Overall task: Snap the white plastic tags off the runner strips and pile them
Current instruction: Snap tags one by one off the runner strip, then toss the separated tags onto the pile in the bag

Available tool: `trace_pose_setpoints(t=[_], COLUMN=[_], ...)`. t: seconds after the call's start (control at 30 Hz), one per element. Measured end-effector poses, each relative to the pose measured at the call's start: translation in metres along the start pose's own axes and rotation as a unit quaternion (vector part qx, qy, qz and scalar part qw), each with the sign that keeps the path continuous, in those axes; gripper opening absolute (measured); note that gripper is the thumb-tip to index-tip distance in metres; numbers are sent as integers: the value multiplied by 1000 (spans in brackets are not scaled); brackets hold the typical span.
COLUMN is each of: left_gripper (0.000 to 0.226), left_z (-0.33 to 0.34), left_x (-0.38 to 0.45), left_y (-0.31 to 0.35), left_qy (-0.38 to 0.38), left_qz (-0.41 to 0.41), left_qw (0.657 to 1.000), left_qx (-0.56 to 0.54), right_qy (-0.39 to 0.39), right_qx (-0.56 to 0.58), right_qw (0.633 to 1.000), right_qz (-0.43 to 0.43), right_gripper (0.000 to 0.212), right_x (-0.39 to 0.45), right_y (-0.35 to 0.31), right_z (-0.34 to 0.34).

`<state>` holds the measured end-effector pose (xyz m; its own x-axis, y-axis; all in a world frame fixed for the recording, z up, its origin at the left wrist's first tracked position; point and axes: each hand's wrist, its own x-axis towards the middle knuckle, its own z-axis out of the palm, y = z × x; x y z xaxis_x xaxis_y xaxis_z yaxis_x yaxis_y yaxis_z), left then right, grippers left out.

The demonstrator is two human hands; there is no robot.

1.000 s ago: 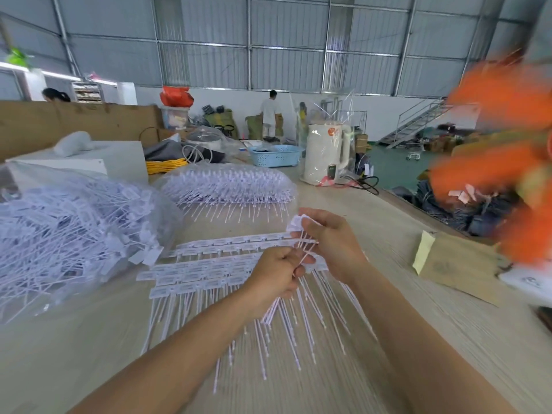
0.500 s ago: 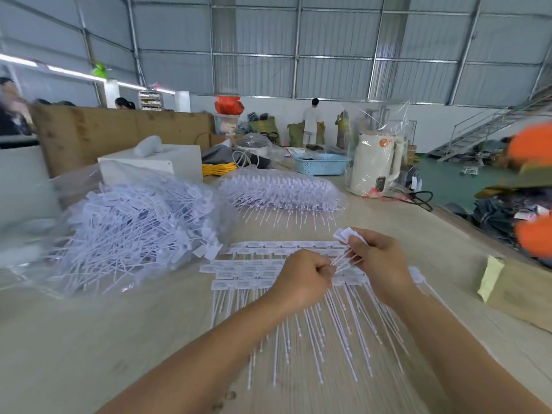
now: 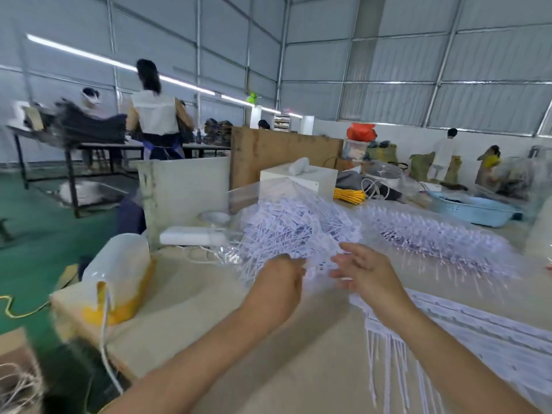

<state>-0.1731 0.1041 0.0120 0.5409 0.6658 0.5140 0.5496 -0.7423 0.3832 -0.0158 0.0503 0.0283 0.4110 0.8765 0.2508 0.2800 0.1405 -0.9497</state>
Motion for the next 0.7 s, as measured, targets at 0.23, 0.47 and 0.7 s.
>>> trace_pose_setpoints(t=[0.23,0.47,0.7], left_gripper=[20,27,34], left_z=[-6,8,12], left_x=[52,95,100], left_y=[-66,-95,-93], left_qy=[55,21,-50], left_qz=[-178,-264,-276], left_qw=[982,962,923], left_qx=[27,66,263], right_qy=[-32,-52,-90], right_qx=[-278,-419,-475], right_qw=[958,901,869], right_qz=[-71,-98,-109], right_gripper=[38,43,42], right_x=[47,61,57], right_y=[19,38,37], right_z=[33,26,28])
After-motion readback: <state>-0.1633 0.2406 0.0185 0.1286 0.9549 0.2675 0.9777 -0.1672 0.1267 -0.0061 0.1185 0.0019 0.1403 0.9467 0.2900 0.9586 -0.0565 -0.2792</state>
